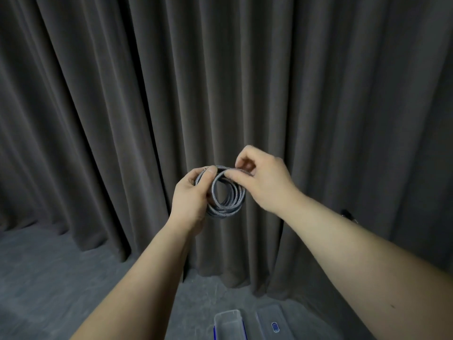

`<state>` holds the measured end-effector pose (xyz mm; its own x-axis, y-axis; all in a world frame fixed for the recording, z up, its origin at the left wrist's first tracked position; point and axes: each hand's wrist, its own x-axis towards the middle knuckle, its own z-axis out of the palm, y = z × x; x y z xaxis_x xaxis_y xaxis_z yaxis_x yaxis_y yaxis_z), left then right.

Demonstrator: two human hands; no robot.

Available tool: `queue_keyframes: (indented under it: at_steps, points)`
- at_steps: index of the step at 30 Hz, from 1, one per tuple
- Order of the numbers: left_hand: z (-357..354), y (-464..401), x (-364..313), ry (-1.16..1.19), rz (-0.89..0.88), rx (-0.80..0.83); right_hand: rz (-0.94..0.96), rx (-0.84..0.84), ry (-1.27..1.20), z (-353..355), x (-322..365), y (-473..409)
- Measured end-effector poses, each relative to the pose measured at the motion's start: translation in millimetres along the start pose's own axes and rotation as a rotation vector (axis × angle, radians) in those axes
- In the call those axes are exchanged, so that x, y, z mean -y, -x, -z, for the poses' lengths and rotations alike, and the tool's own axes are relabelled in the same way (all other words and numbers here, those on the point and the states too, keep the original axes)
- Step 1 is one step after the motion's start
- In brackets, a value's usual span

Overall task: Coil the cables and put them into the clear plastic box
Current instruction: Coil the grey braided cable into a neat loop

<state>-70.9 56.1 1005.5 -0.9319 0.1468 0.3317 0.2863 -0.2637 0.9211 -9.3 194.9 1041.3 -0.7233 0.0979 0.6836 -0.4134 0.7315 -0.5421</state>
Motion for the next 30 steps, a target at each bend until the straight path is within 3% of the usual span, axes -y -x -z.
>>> queue_keyframes:
  at_steps: [5, 10, 15, 18, 20, 22, 24, 28, 30]
  points:
    - [-2, 4, -3, 0.026, 0.043, 0.047, 0.055, 0.194, 0.050, 3, 1, 3]
    - [-8, 8, -6, -0.057, 0.025, 0.062, -0.030, -0.030, 0.076, -5, -5, 4]
    - [-6, 11, -3, -0.046, -0.022, 0.197, -0.281, -0.024, 0.226, -7, -7, 3]
    - [-2, 12, -5, -0.024, -0.038, 0.282, -0.312, 0.016, 0.112, -8, -11, 3]
    - [2, 11, -7, -0.043, -0.039, 0.314, -0.299, 0.110, -0.116, 0, -15, 4]
    - [6, 9, -7, -0.105, -0.045, 0.297, -0.322, 0.232, -0.384, 12, -17, 3]
    - [7, 7, -4, -0.180, -0.058, 0.266, -0.276, 0.251, -0.452, 20, -14, 0]
    - [3, 6, -1, -0.209, -0.049, 0.233, -0.114, 0.086, -0.124, 13, -16, -2]
    - [0, 9, -3, -0.188, -0.061, 0.243, -0.116, 0.115, -0.021, 3, -21, 6]
